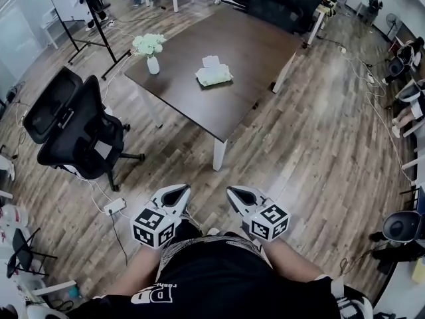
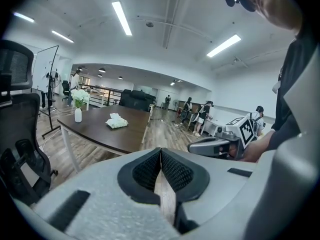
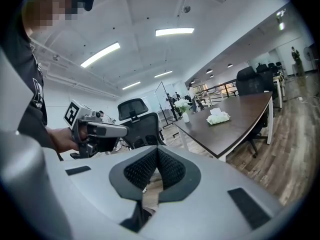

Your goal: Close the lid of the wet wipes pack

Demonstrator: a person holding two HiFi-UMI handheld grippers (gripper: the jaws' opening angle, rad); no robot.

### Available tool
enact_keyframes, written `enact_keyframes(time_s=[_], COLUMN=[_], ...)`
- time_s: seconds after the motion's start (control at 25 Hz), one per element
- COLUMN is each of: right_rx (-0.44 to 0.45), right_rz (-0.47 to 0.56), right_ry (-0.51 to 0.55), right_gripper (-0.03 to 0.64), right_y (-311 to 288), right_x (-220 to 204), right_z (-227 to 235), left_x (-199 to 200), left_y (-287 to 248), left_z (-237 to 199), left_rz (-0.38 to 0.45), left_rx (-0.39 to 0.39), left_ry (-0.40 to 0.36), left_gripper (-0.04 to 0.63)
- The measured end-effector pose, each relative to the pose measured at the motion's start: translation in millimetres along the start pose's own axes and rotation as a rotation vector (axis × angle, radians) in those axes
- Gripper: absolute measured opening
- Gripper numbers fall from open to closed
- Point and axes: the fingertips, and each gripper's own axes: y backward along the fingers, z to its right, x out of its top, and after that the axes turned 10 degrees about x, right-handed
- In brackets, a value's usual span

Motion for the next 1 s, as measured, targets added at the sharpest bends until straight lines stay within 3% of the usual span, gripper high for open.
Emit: enact_keyframes(time_s=[0.4,0.6,1.0], right_rx=[-0.067,-0.103,-0.226], right_rz=[-0.003,-0.016,-0.026], right_ry=[0.008,0.021,0.024], right_gripper=[0.005,0.005,0.005], right_y=[-35,-71,-156], right_x=[19,45,92], right_z=[50,79,135], left_x=[24,49,101], left_y=[-60,-90,-156], left_z=[-44,-87,-177], left_rz=[0.009,0.007,-0.008], left_rx=[-0.078,-0.105,-0.232], left_ry=[-0.012,-0.033,-0.095], left_gripper=[0.018,0.018,0.018])
